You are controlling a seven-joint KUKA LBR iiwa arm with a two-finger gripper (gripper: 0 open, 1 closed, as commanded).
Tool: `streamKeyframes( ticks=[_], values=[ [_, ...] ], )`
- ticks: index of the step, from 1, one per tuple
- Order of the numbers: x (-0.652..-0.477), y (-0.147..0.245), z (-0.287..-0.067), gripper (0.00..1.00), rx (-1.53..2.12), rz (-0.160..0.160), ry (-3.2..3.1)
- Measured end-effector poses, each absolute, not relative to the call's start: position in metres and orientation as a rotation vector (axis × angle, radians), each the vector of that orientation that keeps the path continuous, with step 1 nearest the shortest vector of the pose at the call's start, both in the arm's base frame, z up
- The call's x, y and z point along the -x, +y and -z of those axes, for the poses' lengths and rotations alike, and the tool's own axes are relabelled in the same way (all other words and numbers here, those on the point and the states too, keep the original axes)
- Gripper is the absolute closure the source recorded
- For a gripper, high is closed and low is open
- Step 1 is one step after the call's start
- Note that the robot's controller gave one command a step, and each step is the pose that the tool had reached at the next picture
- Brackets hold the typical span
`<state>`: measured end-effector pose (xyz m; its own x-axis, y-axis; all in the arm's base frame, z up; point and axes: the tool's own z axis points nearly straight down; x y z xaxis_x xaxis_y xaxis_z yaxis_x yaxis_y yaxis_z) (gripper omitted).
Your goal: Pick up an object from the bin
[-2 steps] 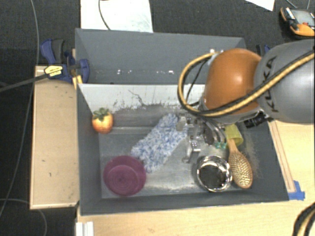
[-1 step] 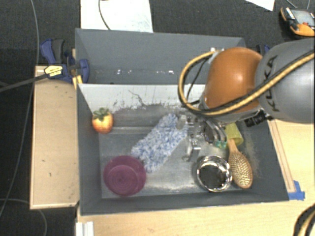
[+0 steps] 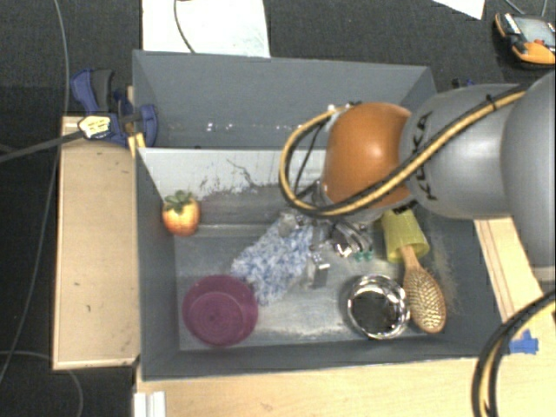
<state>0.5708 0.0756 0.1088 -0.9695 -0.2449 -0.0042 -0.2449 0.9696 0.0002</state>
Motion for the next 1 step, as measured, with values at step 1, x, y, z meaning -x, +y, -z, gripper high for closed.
streamKeyframes(
  ticks=[1],
  values=[
    [-0.5909, 0.1066, -0.1300, 0.00, 0.744, 0.000, 3.042]
  ],
)
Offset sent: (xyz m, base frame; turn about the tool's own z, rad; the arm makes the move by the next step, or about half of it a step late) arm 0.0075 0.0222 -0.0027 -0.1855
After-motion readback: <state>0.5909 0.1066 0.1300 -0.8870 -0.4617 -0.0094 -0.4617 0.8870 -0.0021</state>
